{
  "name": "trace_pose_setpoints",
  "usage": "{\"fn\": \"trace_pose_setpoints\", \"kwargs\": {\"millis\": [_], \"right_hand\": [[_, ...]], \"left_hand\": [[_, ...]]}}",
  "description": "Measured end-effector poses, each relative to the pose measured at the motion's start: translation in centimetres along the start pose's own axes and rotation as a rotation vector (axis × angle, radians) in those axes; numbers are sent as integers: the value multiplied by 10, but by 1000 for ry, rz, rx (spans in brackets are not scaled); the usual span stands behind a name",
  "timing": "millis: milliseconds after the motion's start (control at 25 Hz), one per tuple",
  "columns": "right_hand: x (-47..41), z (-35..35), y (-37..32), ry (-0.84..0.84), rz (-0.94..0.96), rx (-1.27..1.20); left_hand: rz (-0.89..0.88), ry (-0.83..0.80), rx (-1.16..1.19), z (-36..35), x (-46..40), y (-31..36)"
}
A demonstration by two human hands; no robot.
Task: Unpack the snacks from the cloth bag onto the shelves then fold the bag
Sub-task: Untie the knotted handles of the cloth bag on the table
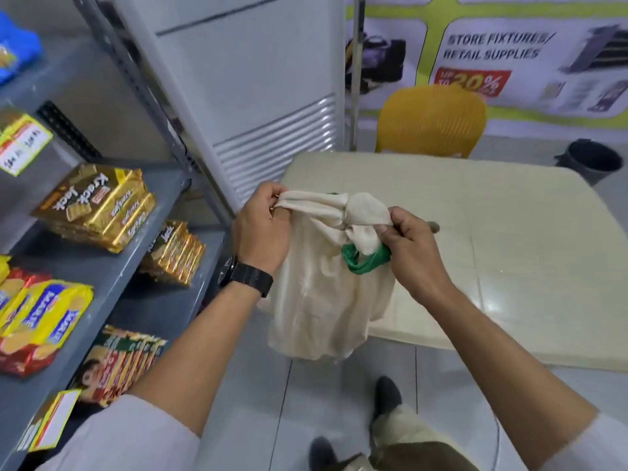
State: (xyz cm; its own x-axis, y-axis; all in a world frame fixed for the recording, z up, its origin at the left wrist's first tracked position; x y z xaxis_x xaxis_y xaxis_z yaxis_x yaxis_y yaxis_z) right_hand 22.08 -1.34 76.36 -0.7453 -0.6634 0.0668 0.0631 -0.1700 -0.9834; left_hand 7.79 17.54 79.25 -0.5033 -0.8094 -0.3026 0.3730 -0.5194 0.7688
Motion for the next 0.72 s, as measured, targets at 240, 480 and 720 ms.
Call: {"fn": "trace_pose_setpoints", "kwargs": {"millis": [240, 480, 720], "right_hand": [[-121, 26, 28, -23, -131, -83], [-190, 34, 68, 53, -225, 27], [-220, 26, 93, 29, -251, 380]], "left_hand": [[89, -68, -40, -86, -87, -3], [137, -139, -156, -156, -135, -28], [95, -497, -387, -178, -165, -69]]}}
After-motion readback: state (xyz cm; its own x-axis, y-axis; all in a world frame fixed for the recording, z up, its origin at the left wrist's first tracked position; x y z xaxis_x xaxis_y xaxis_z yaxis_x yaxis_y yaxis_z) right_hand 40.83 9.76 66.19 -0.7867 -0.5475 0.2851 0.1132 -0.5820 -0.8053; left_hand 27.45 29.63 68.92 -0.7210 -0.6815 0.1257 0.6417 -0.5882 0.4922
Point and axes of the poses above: each hand's wrist, its own x-axis away from the middle knuckle, its own z-axis out of the back of the hand, y = z × x, the point moved 2 cm from there along -x, towards the middle knuckle, and after that the axes turned 3 degrees about -z, right-handed, at the moved point
